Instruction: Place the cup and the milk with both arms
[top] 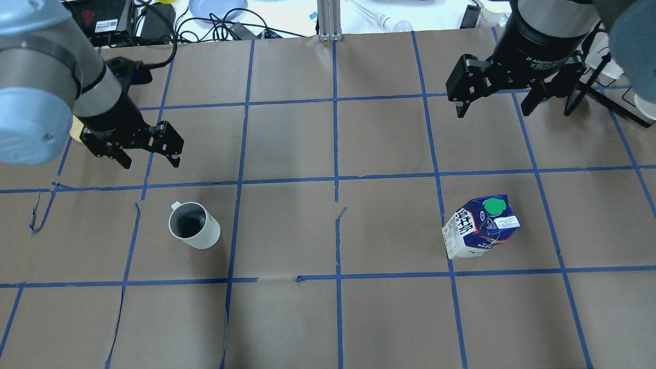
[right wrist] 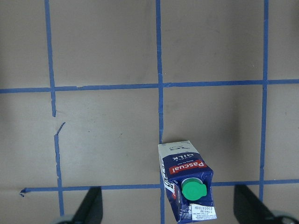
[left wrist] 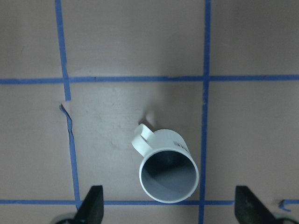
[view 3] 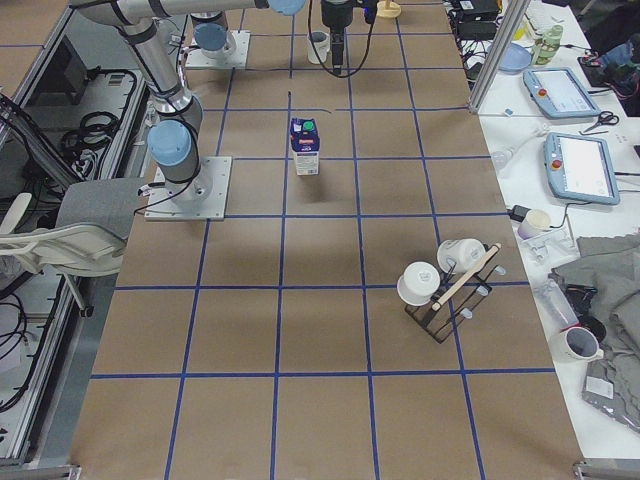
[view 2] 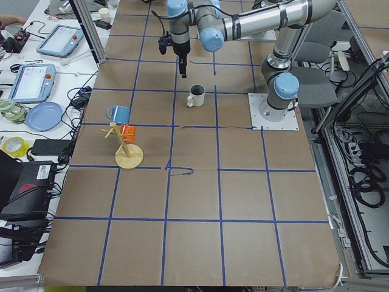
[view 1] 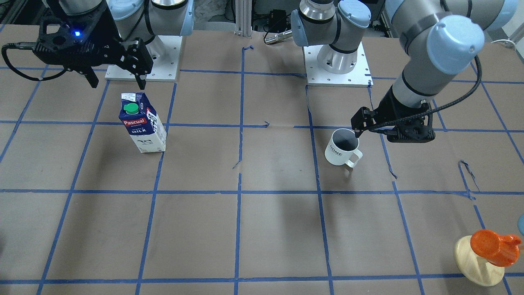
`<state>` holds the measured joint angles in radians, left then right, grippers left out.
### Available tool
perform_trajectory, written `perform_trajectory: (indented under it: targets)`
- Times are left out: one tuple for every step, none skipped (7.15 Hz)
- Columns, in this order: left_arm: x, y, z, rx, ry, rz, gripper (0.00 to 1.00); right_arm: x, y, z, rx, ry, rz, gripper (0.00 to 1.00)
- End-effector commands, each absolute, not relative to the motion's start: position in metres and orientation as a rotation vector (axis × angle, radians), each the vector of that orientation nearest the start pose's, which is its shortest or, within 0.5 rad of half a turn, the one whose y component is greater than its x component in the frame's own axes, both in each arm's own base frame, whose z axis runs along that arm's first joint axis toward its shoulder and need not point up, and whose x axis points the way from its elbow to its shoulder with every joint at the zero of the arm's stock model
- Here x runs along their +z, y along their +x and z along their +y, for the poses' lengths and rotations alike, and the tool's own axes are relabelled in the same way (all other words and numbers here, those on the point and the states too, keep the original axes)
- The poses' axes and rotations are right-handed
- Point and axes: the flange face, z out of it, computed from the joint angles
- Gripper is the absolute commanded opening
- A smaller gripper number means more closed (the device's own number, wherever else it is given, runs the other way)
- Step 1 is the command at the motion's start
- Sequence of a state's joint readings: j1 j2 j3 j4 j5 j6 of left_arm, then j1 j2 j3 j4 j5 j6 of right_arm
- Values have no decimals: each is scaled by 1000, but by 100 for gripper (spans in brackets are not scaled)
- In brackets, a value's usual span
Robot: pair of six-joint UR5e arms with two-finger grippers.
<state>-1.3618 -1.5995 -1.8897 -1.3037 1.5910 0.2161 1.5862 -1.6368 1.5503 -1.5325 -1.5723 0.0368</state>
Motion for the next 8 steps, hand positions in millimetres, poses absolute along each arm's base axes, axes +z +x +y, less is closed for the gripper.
perform_trajectory:
  targets:
    - [278,-22,-454,142,28,3144,100,525,140,-465,-75,34,3141,100]
    - [260,-23,-448,182,47,3149,100,525,140,-465,-75,36,3141,100]
    - [250,-22,-443,217,41,3154,100,525,140,-465,-75,34,3141,100]
    - [233,-25,-432,269,34,3160,99,525,140,-465,-75,34,3141,100]
    - [225,-25,-430,183,38,3148,78,525,140,-465,-72,34,3141,100]
    - [227,-24,-433,152,35,3145,34,525,140,-465,-72,34,3141,100]
    - [229,-24,-435,131,28,3143,21,525,140,-465,-72,34,3141,100]
    - [232,-24,-436,120,15,3145,10,525,140,-465,-72,34,3141,100]
